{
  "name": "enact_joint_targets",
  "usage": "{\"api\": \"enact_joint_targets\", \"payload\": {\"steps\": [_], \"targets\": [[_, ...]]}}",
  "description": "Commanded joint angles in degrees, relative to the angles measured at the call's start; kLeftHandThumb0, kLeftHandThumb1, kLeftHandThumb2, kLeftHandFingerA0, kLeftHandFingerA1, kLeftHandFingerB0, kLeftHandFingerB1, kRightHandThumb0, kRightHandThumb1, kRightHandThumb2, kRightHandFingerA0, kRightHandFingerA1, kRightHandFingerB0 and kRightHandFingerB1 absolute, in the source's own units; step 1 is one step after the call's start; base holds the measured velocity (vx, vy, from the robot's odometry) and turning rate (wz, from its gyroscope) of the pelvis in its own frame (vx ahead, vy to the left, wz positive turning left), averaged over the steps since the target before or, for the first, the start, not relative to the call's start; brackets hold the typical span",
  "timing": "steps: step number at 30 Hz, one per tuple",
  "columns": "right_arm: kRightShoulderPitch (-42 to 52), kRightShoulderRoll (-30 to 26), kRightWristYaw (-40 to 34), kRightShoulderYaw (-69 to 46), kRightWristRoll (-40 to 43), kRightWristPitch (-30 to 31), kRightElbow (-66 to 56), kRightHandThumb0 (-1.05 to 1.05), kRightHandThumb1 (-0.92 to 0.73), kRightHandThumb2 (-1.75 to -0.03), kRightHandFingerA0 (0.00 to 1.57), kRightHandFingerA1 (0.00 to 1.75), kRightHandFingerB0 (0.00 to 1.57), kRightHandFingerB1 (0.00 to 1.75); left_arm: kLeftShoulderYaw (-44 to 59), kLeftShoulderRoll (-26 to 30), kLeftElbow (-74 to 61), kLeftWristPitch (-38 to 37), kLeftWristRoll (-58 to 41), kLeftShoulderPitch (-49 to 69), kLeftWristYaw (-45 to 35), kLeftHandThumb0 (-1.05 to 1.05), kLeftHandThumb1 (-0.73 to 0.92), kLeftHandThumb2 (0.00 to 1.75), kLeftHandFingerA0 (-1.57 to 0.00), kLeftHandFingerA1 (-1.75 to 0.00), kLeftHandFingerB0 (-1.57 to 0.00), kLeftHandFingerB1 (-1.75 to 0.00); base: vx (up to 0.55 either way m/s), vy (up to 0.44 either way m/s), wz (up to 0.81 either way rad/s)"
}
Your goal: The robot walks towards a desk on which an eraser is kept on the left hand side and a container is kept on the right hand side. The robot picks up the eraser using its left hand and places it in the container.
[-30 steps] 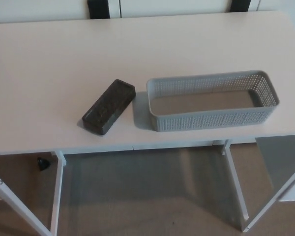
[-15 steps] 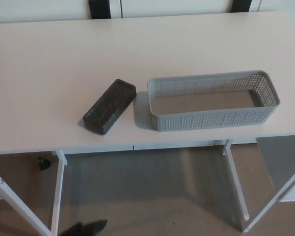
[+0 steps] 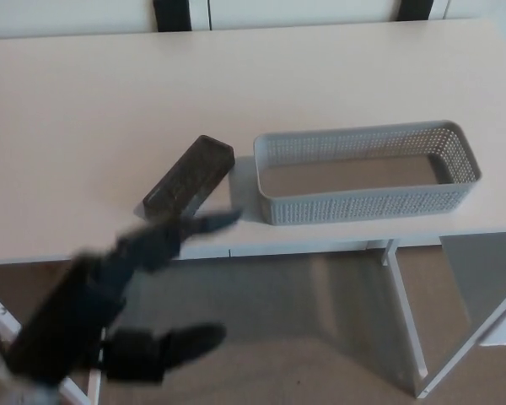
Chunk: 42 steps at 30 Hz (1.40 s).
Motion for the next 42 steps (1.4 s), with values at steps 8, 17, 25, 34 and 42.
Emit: {"api": "enact_joint_targets", "payload": {"steps": [8,17,25,34,42], "targets": [[-0.2,-1.3,-0.5,-0.1,-1.1,1.4,-2.2,-0.26,-0.5,-0.54,0.67,0.53,0.51,0.46,-0.2,-1.8,11.5,29.1,24.3,-31.9,3.3,-0.53,0.35,0.7,0.0,-0.13,-0.06,-0.25,0.0,0.0,0.0],[-0.4,-1.5,-0.6,0.1,-1.9,1.9,-2.6,-0.26,-0.5,-0.55,0.66,0.51,0.52,0.45,-5.4,-6.7,27.6,38.6,30.2,-39.0,7.9,-0.56,0.38,0.68,0.0,-0.02,-0.09,-0.13,0.0,0.0,0.0],[-0.3,-1.9,-0.2,0.1,-2.3,1.3,-2.6,-0.29,-0.5,-0.54,0.67,0.52,0.52,0.45,-8.8,-9.9,36.1,43.8,33.4,-40.6,10.2,-0.59,0.39,0.71,0.0,0.0,-0.08,-0.11,0.0,0.0,0.0],[0.3,-2.6,-0.4,0.7,-3.9,2.2,-3.7,-0.33,-0.5,-0.54,0.66,0.49,0.53,0.44,-10.5,-12.0,42.1,47.1,33.7,-41.1,9.4,-0.63,0.4,0.73,0.0,-0.01,0.0,-0.05,0.0,0.0,0.0],[0.9,-2.8,-0.3,1.3,-4.6,2.0,-3.7,-0.34,-0.51,-0.55,0.65,0.49,0.52,0.43,-11.0,-13.3,45.0,49.4,33.9,-40.0,9.6,-0.64,0.4,0.72,0.0,0.0,0.0,-0.04,0.0,0.0,0.0]]}}
